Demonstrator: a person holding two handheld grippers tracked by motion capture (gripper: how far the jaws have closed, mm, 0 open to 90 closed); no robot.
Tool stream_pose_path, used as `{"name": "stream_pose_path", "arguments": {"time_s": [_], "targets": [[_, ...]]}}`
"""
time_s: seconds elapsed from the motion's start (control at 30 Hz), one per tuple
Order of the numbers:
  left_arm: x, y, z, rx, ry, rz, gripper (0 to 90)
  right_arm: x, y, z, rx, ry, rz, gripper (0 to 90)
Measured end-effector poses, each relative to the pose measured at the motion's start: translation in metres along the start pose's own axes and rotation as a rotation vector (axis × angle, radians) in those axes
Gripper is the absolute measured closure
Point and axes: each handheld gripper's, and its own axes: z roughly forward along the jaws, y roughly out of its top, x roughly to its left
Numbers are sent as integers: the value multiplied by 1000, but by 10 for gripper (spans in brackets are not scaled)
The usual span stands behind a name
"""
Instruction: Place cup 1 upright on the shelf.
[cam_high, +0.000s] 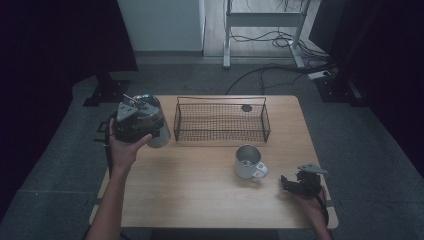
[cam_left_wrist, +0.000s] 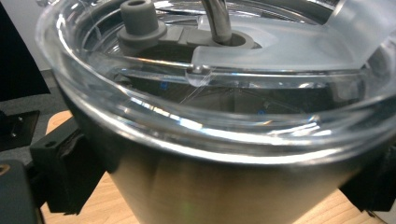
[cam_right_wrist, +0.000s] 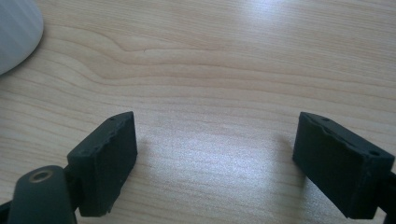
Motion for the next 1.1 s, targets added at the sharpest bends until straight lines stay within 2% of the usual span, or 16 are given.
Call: {"name": "stream_pose_path", "arguments": {"time_s": [0.27, 0.67, 1.1], "targets": [[-6, 8, 5, -5, -16, 5, 42, 0, 0, 0, 2, 0, 0, 134], [-15, 15, 30, -3, -55, -4, 42, 0, 0, 0, -1, -1, 1, 133], [-24, 16, 51, 9, -76, -11, 42, 0, 0, 0, 0, -1, -1, 134]]}}
